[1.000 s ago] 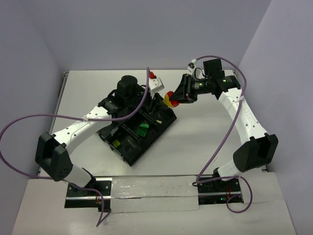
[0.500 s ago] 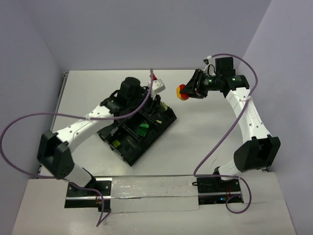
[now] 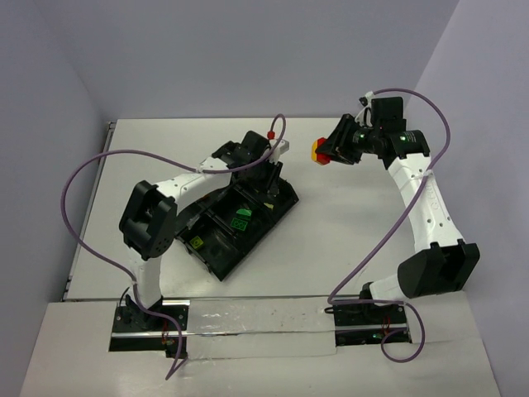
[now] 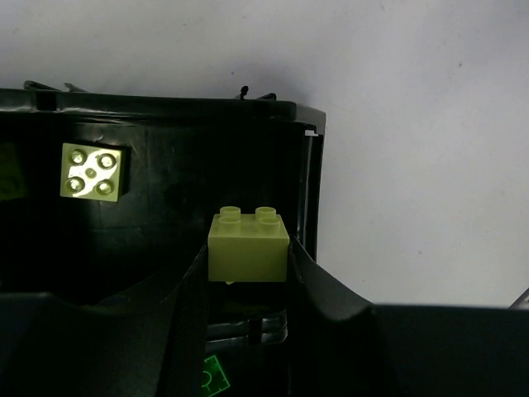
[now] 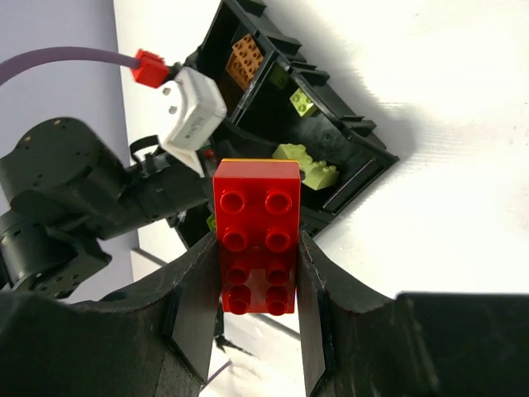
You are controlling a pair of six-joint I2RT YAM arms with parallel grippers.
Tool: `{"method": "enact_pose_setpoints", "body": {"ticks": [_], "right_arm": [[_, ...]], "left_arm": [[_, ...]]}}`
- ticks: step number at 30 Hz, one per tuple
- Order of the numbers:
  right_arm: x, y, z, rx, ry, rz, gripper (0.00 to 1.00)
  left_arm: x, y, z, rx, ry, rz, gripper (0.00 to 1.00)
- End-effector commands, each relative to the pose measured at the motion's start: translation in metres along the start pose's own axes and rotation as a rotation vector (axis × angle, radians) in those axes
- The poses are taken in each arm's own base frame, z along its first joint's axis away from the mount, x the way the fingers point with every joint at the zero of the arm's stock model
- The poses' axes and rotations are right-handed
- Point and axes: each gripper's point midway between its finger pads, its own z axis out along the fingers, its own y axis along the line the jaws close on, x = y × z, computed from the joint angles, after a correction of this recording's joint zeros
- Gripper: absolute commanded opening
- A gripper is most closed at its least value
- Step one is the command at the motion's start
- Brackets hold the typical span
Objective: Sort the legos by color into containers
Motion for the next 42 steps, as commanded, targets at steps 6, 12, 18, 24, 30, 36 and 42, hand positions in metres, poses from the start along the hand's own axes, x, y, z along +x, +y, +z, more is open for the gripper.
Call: {"method": "enact_pose_setpoints", "body": {"ticks": [6, 12, 18, 24, 30, 36, 42], "right_arm": [[-0.004, 0.000, -0.004, -0.005, -0.033, -0.008, 0.00], [-0.002, 0.000, -0.005, -0.007, -0.029, -0.019, 0.02], [0.001, -0.002, -0.007, 0.003, -0.029, -0.028, 0.12], [0.004, 0.001, -0.009, -0.021, -0.010, -0.052, 0.10], [0.021, 0.026, -0.011, -0.195, 0.096, -0.108, 0.02], [0.031, 0.050, -0.021, -0.351, 0.115, -0.161, 0.00], [0.034, 0.073, -0.033, -0.491, 0.082, -0.225, 0.00]], "left_arm": [[-0.038, 0.008, -0.026, -0.102, -0.155, -0.084, 0.00], [-0.032, 0.008, -0.016, -0.098, -0.104, -0.099, 0.33], [-0.028, 0.012, -0.021, -0.125, -0.084, -0.102, 0.87], [-0.045, 0.015, -0.059, -0.147, -0.121, -0.039, 0.86], [-0.070, -0.015, -0.109, 0.013, -0.232, 0.152, 0.83], [-0.098, -0.033, -0.174, 0.380, -0.399, 0.014, 0.70], [-0.116, -0.059, -0.237, 0.837, -0.540, -0.223, 0.71]]}}
